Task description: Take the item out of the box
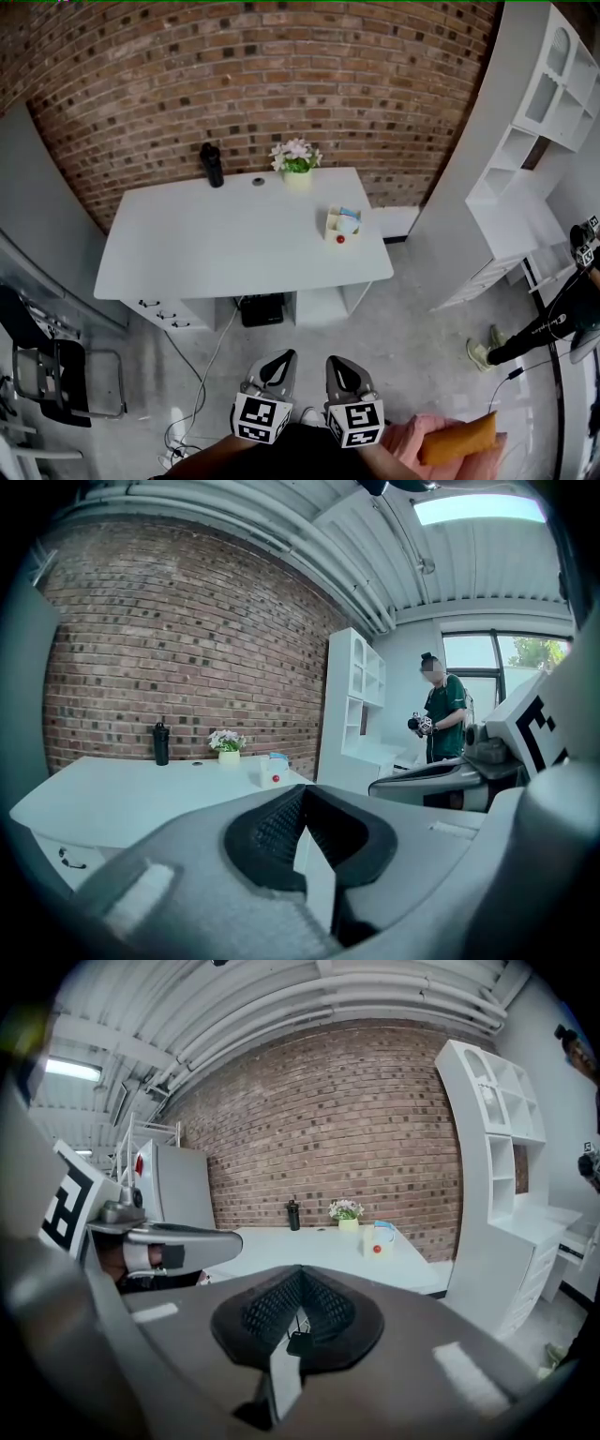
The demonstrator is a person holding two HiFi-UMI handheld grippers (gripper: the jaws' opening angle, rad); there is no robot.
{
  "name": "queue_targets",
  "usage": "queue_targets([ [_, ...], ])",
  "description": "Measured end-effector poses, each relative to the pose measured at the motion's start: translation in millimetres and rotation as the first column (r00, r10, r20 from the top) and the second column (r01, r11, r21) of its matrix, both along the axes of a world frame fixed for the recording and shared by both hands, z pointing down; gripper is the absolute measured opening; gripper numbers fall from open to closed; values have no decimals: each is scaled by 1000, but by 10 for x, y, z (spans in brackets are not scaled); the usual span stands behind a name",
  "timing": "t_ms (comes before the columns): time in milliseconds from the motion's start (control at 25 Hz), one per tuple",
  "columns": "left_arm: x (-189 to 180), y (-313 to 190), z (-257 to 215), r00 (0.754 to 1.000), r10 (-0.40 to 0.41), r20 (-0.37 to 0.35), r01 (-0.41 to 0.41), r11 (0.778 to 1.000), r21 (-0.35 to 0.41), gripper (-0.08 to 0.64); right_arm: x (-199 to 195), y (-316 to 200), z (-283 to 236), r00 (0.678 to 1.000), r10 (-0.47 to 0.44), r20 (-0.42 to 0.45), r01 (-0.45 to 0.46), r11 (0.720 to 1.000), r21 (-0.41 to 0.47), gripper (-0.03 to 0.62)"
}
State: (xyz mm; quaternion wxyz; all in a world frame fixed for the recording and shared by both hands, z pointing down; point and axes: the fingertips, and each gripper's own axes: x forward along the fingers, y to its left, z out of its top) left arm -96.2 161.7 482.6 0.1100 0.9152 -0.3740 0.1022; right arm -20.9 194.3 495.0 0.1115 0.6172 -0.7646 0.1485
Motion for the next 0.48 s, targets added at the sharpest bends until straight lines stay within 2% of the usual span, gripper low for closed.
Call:
queue_targets([
  [480,242,156,2,997,-54,52,53,998,17,5,309,85,71,998,-57,37,57,998,17,0],
])
